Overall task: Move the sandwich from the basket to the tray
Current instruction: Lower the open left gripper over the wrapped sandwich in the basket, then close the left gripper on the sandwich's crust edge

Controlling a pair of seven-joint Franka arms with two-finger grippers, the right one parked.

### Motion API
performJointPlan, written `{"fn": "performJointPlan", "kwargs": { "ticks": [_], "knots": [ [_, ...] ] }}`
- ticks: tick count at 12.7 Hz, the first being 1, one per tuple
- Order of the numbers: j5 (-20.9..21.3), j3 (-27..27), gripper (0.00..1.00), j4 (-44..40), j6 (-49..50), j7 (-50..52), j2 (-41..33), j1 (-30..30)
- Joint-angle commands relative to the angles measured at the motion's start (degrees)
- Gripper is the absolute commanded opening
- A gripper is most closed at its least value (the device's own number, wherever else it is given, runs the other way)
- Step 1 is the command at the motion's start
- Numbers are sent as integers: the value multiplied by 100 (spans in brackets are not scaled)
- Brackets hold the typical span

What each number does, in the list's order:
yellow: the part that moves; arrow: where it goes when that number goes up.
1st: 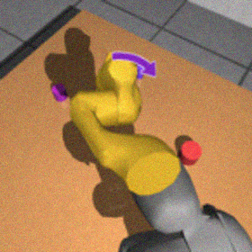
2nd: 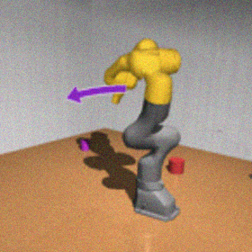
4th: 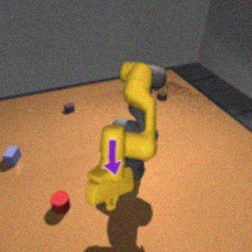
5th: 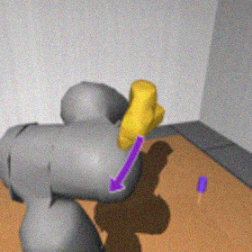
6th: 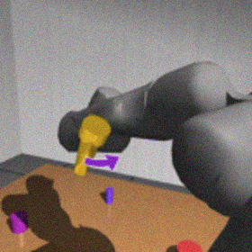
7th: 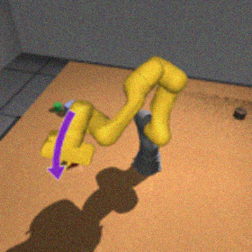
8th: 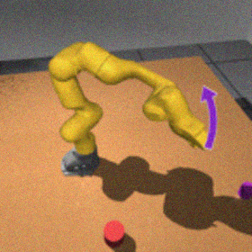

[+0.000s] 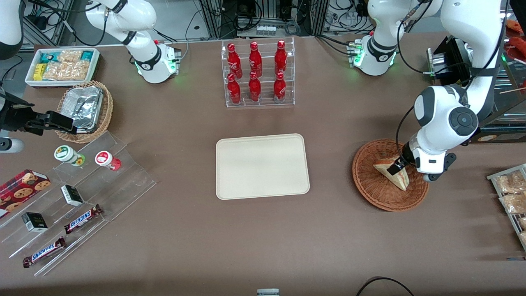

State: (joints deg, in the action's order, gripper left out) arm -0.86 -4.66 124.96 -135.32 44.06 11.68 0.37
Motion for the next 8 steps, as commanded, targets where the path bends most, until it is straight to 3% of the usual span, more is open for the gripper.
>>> {"fn": "performJointPlan", "kwargs": {
  "ticks": [1,7,8],
  "knots": [
    [-20,1,100,55,-161,94,62,16],
    [-28,9,100,81,-530,94,458,42],
    [-29,9,94,81,-574,94,484,42]
  ]
}}
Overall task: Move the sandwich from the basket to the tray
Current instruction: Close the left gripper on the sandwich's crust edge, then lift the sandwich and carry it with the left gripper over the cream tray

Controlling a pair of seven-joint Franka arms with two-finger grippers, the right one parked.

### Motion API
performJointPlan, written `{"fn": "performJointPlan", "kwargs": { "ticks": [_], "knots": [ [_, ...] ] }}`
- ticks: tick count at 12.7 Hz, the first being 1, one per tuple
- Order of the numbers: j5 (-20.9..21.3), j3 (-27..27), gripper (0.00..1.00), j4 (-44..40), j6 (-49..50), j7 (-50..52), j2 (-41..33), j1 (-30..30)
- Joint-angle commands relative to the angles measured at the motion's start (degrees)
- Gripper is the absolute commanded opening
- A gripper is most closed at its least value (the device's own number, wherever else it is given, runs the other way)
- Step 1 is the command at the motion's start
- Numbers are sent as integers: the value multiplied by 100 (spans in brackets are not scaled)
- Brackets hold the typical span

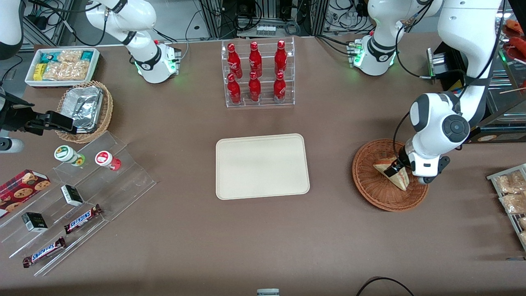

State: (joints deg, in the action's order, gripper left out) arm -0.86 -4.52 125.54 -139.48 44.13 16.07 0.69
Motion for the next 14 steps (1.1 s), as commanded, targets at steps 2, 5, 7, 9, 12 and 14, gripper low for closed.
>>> {"fn": "performJointPlan", "kwargs": {
  "ticks": [2,5,7,9,12,14],
  "knots": [
    [-37,-5,30,40,-142,96,28,10],
    [-37,-5,0,32,-45,87,-16,10],
    [-37,-5,0,23,26,79,-68,10],
    [-37,-5,0,-29,288,61,-165,1],
    [-29,-22,0,-590,1164,-35,-306,-51],
    [-28,-66,0,-1065,1685,-123,-297,-182]
  ]
}}
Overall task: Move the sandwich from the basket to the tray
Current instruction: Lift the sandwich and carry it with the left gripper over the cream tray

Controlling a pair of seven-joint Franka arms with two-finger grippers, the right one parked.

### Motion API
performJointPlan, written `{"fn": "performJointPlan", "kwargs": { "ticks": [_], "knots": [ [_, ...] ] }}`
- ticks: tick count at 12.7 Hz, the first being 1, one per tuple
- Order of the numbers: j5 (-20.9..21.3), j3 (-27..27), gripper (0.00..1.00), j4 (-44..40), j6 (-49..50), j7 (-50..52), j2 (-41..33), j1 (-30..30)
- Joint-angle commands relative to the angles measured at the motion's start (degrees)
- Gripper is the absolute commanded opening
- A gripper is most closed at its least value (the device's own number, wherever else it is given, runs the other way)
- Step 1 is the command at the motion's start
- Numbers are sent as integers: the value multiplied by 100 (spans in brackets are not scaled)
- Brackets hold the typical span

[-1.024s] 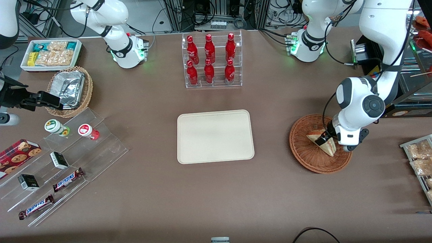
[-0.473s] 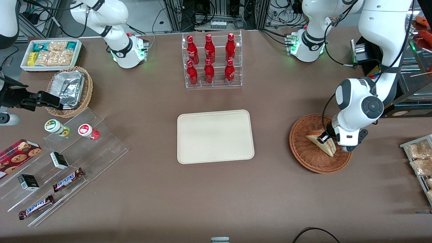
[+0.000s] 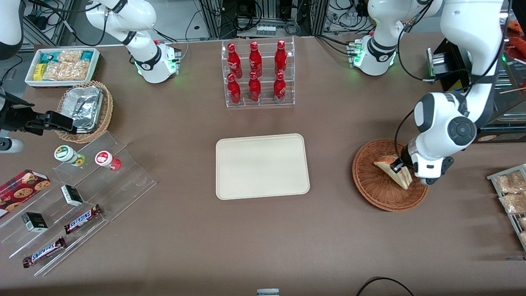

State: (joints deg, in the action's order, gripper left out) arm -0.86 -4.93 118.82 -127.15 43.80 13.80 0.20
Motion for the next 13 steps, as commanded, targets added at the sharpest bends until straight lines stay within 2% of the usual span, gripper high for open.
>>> {"fn": "performJointPlan", "kwargs": {
  "ticks": [1,4,7,13],
  "knots": [
    [-29,-26,0,-594,611,-108,-53,-274],
    [-37,-26,0,-1254,1164,-195,105,-687],
    [-81,-35,0,-1501,1350,-503,175,-1143],
    [-230,-35,0,-2580,1368,-495,1167,-2576]
  ]
}}
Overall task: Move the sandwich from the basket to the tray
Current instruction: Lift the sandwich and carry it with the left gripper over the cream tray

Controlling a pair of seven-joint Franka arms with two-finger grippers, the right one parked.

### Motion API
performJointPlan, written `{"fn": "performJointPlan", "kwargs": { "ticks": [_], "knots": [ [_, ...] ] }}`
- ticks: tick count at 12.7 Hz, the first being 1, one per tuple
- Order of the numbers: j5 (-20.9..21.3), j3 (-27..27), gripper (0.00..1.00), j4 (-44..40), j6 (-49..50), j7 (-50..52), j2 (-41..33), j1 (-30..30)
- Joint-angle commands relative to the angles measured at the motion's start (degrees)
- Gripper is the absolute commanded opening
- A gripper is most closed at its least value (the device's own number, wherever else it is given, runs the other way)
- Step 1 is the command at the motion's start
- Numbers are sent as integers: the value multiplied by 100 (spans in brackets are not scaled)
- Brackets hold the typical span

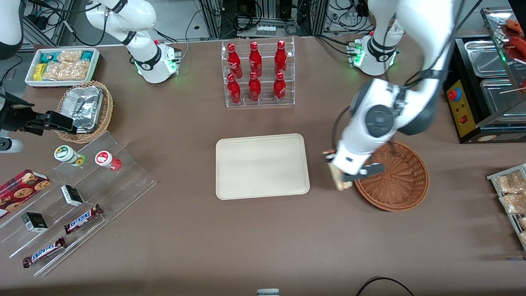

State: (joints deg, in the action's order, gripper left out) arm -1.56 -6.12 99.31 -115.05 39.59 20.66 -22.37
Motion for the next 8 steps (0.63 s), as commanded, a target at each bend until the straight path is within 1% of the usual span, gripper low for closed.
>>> {"fn": "performJointPlan", "kwargs": {
  "ticks": [1,2,5,8],
  "knots": [
    [-317,84,0,-945,158,-48,752,-512],
    [-388,84,0,-1218,184,-21,990,-680],
    [-406,84,0,-2035,544,-12,1588,-1120],
    [-363,67,0,-2363,536,-12,2036,-1471]
  ]
}}
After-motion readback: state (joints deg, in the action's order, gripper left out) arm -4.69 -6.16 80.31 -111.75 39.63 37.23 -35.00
